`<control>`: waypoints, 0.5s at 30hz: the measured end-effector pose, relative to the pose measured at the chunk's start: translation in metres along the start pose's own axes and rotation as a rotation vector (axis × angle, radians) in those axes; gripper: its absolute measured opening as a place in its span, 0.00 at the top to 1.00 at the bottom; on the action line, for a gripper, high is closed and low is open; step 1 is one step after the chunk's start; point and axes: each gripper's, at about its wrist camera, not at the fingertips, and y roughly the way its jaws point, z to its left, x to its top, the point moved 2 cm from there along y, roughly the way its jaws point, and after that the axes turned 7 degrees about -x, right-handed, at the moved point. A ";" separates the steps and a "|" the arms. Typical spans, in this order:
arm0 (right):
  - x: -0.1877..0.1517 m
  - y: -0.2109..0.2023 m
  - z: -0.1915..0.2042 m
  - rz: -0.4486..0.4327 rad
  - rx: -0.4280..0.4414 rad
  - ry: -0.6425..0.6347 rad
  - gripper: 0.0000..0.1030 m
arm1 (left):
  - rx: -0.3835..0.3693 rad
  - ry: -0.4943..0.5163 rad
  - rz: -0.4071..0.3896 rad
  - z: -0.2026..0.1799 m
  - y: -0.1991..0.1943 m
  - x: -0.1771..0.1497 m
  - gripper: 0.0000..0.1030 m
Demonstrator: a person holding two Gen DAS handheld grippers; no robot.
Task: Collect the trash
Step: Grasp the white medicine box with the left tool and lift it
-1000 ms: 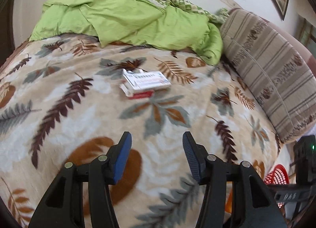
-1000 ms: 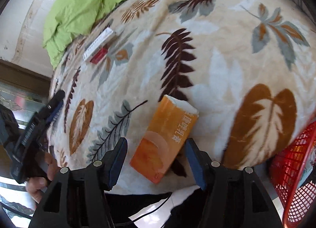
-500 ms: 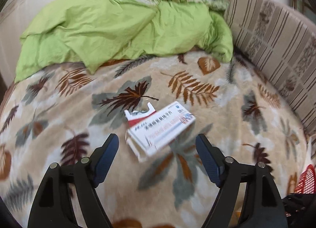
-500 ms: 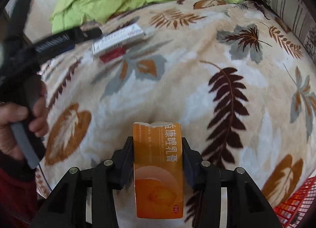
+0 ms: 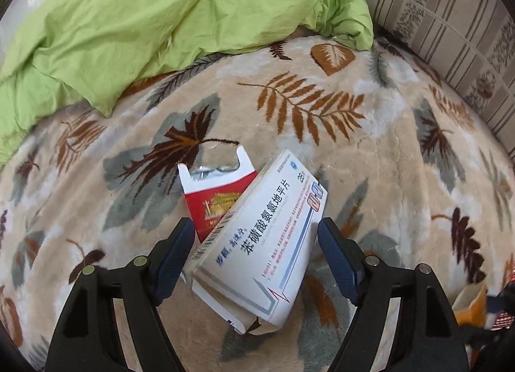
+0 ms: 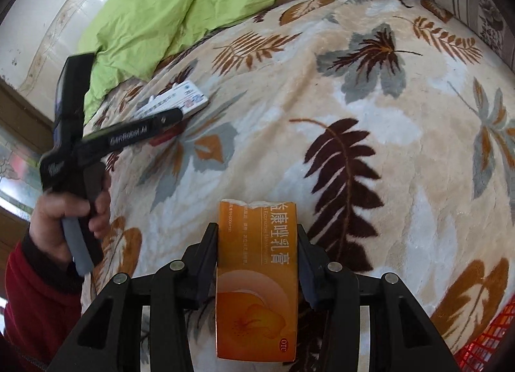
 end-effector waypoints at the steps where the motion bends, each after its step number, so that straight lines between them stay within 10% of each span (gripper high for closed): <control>1: 0.002 0.002 0.000 -0.006 -0.010 0.006 0.53 | 0.016 0.006 -0.008 -0.001 0.000 -0.001 0.25; 6: 0.012 0.000 -0.004 -0.050 -0.069 0.021 0.53 | 0.149 0.059 -0.080 -0.021 -0.008 -0.013 0.33; 8: 0.013 -0.002 -0.007 -0.061 -0.081 0.029 0.53 | 0.178 0.040 -0.095 -0.023 -0.017 -0.020 0.64; 11: 0.013 -0.001 -0.008 -0.059 -0.085 0.030 0.53 | 0.102 -0.036 -0.063 -0.017 -0.024 -0.033 0.86; 15: 0.012 -0.004 -0.005 -0.072 -0.088 0.014 0.53 | 0.015 -0.131 -0.010 -0.008 -0.034 -0.061 0.87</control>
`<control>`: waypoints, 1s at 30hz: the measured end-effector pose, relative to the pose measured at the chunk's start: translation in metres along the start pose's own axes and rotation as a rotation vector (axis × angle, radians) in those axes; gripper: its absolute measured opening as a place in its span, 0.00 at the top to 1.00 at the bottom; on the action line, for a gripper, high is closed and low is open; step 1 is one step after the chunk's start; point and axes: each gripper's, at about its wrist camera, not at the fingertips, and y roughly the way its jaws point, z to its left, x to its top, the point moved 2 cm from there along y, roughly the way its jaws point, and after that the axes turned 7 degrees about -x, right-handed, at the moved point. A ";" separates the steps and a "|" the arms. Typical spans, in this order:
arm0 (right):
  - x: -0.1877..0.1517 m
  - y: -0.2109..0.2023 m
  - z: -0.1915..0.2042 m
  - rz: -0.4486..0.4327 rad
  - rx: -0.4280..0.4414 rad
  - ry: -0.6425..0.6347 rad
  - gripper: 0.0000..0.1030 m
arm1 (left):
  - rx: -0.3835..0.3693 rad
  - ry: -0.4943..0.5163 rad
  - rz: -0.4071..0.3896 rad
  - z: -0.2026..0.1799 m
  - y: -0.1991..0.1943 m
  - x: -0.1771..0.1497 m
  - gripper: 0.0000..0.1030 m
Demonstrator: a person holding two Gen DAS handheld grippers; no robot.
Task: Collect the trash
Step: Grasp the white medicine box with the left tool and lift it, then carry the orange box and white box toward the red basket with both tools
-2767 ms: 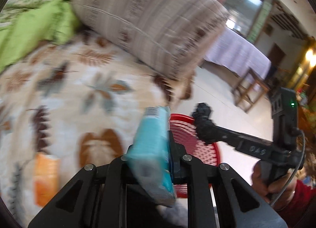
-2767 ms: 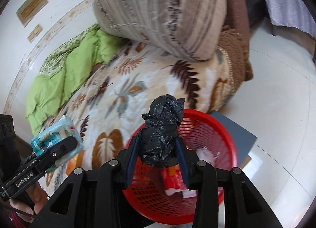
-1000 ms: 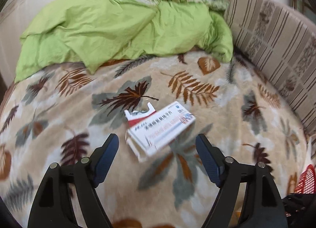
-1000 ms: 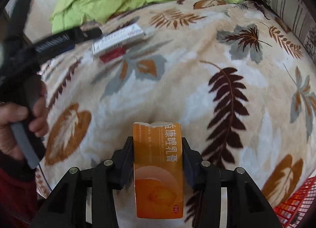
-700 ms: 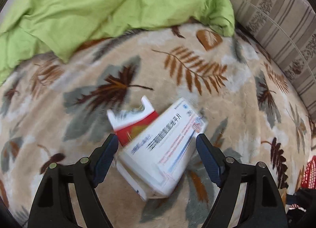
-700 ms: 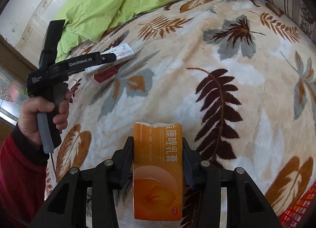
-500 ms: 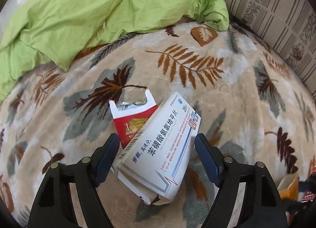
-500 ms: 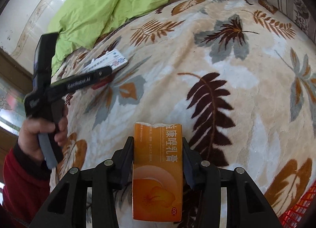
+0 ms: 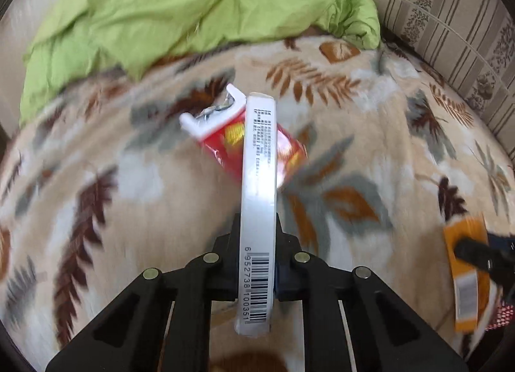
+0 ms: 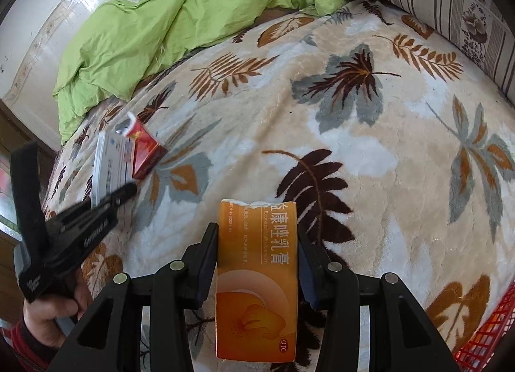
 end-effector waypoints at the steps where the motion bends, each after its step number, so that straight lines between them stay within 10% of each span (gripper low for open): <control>1: 0.000 -0.001 0.001 -0.003 0.000 -0.002 0.53 | -0.016 -0.016 -0.002 0.001 -0.003 -0.005 0.87; 12: 0.000 -0.014 0.001 -0.057 0.017 -0.003 0.53 | -0.156 -0.227 -0.044 0.017 -0.038 -0.029 0.87; 30: -0.007 -0.043 0.015 -0.158 0.093 -0.072 0.53 | 0.052 -0.058 -0.170 -0.052 -0.090 -0.086 0.87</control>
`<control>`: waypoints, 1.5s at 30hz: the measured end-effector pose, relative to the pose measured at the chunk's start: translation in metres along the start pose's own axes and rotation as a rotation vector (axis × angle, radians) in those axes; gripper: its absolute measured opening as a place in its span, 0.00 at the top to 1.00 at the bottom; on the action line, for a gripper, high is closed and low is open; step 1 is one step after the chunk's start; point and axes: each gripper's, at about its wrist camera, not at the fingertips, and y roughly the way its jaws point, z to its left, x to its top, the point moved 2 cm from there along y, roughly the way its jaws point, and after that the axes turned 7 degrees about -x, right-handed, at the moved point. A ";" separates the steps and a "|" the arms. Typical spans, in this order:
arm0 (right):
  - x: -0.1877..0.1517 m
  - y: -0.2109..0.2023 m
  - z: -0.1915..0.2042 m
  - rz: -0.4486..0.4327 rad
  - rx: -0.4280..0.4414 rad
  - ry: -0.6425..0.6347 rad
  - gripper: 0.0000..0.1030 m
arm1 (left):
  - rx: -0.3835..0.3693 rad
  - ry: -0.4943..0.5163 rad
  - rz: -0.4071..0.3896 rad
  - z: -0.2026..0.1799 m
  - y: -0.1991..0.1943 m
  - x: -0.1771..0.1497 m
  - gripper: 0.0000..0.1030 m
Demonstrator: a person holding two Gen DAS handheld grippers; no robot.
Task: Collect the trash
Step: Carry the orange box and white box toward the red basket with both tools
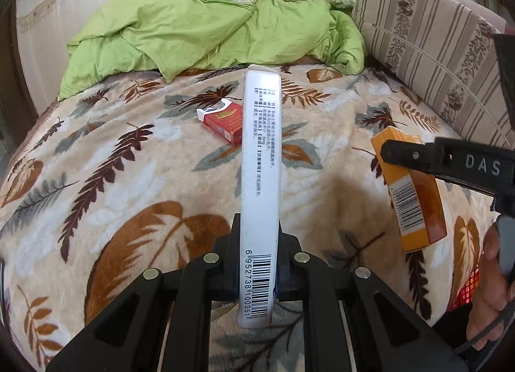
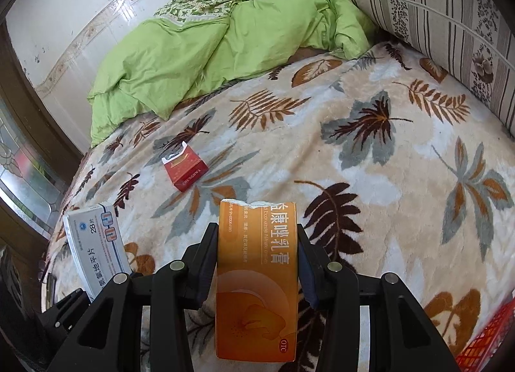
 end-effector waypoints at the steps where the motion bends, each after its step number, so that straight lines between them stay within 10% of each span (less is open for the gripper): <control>1: -0.002 -0.001 -0.001 0.007 0.013 0.012 0.53 | 0.002 0.004 -0.001 -0.001 -0.002 -0.002 0.87; 32: -0.035 -0.108 -0.068 -0.078 0.105 0.186 0.53 | -0.090 0.137 -0.060 -0.069 -0.058 -0.013 0.87; 45: -0.052 -0.198 -0.168 -0.197 -0.016 0.306 0.53 | -0.352 0.319 -0.040 -0.182 -0.079 -0.001 0.87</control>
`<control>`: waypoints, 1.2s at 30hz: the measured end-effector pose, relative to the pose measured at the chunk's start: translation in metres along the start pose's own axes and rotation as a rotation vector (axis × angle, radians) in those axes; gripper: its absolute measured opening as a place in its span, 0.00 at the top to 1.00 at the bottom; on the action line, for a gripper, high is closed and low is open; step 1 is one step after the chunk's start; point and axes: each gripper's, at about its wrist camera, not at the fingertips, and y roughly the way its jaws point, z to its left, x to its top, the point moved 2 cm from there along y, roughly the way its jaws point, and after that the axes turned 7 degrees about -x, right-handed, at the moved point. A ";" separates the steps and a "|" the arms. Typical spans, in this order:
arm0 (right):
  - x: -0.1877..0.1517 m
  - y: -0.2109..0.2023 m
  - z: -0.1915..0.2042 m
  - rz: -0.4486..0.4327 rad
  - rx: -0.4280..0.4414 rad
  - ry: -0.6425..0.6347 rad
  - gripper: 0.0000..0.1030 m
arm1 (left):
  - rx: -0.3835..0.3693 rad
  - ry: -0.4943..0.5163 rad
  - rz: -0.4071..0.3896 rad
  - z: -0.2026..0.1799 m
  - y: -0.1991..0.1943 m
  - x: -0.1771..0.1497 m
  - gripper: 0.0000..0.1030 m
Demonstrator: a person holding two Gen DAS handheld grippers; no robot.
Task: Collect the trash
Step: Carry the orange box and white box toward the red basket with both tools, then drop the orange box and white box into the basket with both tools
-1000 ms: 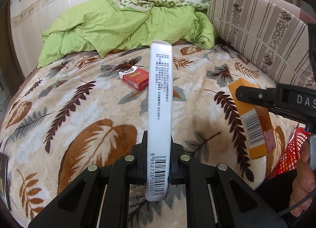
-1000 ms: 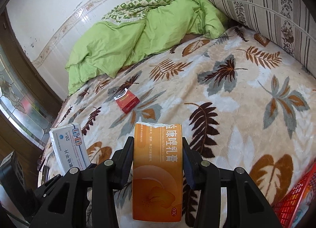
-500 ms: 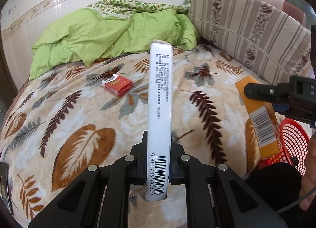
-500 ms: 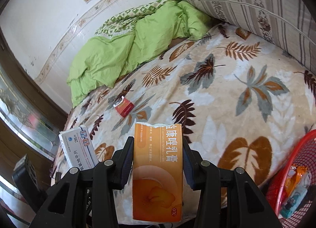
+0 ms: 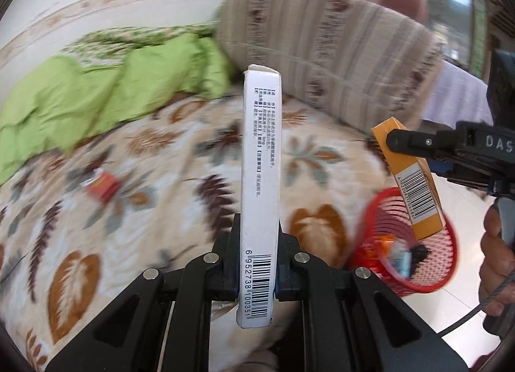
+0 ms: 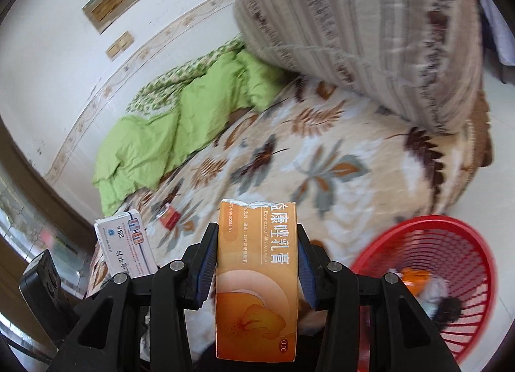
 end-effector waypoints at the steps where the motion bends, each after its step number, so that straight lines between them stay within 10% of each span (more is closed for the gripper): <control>1: 0.001 -0.008 -0.013 -0.008 -0.018 0.018 0.53 | -0.020 0.008 0.004 -0.008 0.002 0.002 0.87; 14: 0.014 -0.069 -0.112 -0.072 -0.165 0.153 0.53 | -0.329 0.127 0.153 -0.123 0.051 0.025 0.87; 23: 0.007 -0.058 -0.140 -0.046 -0.216 0.205 0.51 | -0.394 0.136 0.264 -0.147 0.089 0.018 0.87; 28: 0.006 -0.058 -0.142 -0.042 -0.225 0.205 0.51 | -0.402 0.122 0.245 -0.142 0.085 0.017 0.55; 36: 0.006 -0.063 -0.122 -0.059 -0.257 0.165 0.33 | -0.341 0.111 0.150 -0.121 0.057 0.021 0.34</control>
